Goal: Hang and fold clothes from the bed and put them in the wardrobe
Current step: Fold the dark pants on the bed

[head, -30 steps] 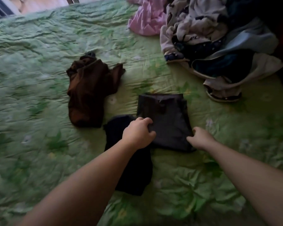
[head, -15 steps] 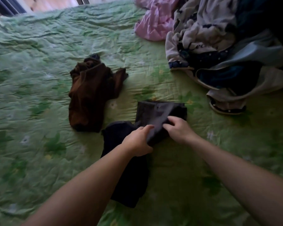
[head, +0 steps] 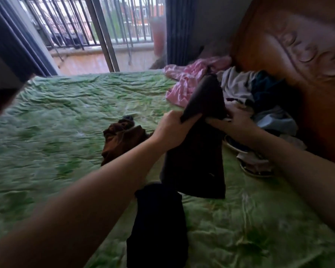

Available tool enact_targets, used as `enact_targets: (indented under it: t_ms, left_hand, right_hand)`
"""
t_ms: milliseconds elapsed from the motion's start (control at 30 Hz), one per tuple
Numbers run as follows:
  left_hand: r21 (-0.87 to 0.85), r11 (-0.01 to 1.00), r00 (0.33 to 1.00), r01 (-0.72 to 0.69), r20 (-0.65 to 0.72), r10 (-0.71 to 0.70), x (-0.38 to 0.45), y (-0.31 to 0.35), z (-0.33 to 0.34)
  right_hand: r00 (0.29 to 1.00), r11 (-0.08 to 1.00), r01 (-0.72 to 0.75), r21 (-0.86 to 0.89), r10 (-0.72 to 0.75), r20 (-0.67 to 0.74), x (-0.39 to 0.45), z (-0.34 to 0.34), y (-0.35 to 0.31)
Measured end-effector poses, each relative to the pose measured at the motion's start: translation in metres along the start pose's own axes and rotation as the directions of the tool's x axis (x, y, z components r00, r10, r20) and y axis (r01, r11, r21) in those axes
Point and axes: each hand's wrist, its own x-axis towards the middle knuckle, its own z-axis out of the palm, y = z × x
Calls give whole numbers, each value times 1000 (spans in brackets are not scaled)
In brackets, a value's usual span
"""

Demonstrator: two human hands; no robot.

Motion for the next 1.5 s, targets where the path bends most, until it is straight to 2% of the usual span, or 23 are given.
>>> enact_targets:
  t_ms: [100,200,267,333,467,600,667,733,767,833,900,933,1000,1067,1133,1200,1233,1300,1367,1433,1500]
  left_hand:
    - [354,926,991,-134,24,134,-5,23,-42]
    - [538,839,993,-84,-20,112,-15,22,-82]
    - [603,794,988,-75,-65,142,-22,15,-109]
    - [624,779,982,-70,-95,164,-30,8,-133]
    - [562,827,978,-32,-153,142,-48,1,-174]
    - [456,888,976,-60,-162,148,-67,-7,-213]
    - [346,935,971,-75,-190,148,-75,-7,-229]
    - [175,982,959,-77,-257,121,-82,-1,-240]
    - [66,995,950,-73,-299,90,-86,4,-245]
    - [-103,991,938,-82,-344,42,-94,14,-253]
    - [-183,980,938,-78,-348,10,-103,20,-261]
    - [-211,975,933,-72,-361,-9,-107,19,-266]
    - [-250,968,921,-11,-379,-88,-114,7,-280]
    - [-286,955,945,83,-281,-167,-122,-11,-290]
    - [-185,971,966,150,-181,-184,-134,-25,-285]
    - [-70,993,977,99,-183,-110,-150,-26,-276]
    - [-91,994,987,61,-144,-74,-158,-23,-272]
    - [-216,976,998,33,63,-20,-174,-11,-268]
    - [-259,966,974,19,224,40,-186,7,-259]
    - [-278,959,979,-61,171,111,-182,19,-243]
    - [-264,961,996,-88,-53,77,-171,29,-224]
  right_hand:
    - [993,945,110,-308,-120,-13,-4,-4,-5]
    - [964,838,258,-481,-252,80,-4,-1,-42]
    - [967,846,255,-468,-229,114,-1,3,-71]
    - [978,920,205,-335,-181,101,2,14,-93]
    - [993,981,112,-156,-114,-4,-1,50,-127]
    - [993,977,106,-184,-113,-31,-10,83,-161]
    - [992,993,112,-34,-113,-51,-16,99,-176]
    - [996,973,36,227,-54,74,-26,114,-182]
    - [983,967,-27,253,-20,183,-31,124,-177]
    - [930,995,-88,56,62,362,-42,150,-157]
    - [904,985,-100,-142,150,401,-51,177,-140]
    - [906,979,-130,-156,181,382,-54,187,-140]
    - [913,979,-198,-52,203,354,-57,191,-160]
    - [925,968,-234,90,193,329,-58,183,-190]
    - [949,951,-246,186,197,247,-52,173,-218]
    - [963,934,-223,277,166,214,-49,165,-242]
    - [963,907,-220,360,143,226,-47,161,-251]
    - [945,810,-279,516,135,299,-44,152,-266]
    - [927,755,-310,578,104,361,-45,142,-279]
    - [916,750,-340,568,126,382,-45,134,-285]
    - [892,713,-393,581,142,429,-48,130,-286]
